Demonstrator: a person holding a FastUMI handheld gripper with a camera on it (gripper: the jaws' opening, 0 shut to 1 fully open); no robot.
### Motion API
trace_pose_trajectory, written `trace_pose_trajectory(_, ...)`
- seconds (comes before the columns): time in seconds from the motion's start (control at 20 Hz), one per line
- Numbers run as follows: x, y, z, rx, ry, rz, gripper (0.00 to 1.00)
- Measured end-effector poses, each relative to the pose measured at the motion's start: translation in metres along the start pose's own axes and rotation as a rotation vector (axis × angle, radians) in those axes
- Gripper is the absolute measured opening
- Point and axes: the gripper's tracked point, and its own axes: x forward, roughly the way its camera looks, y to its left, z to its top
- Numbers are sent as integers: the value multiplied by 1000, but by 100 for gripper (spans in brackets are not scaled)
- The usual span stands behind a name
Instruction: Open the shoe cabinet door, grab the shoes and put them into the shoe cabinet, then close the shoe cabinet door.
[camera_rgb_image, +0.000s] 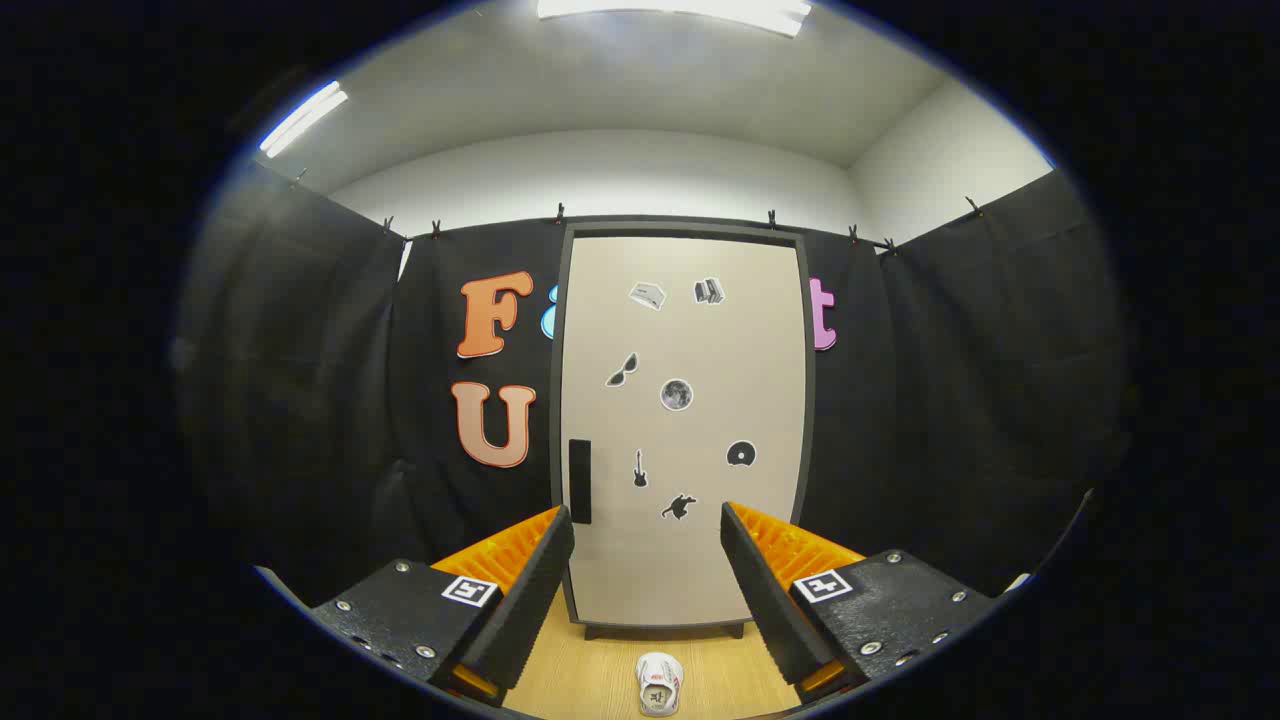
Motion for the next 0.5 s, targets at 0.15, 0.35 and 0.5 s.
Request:
trace_pose_trajectory(0.15,5,2,2,-3,-9,-2,92)
trace_pose_trajectory(0.35,7,7,-1,-3,0,1,92)
trace_pose_trajectory(0.5,10,9,-2,-13,4,2,92)
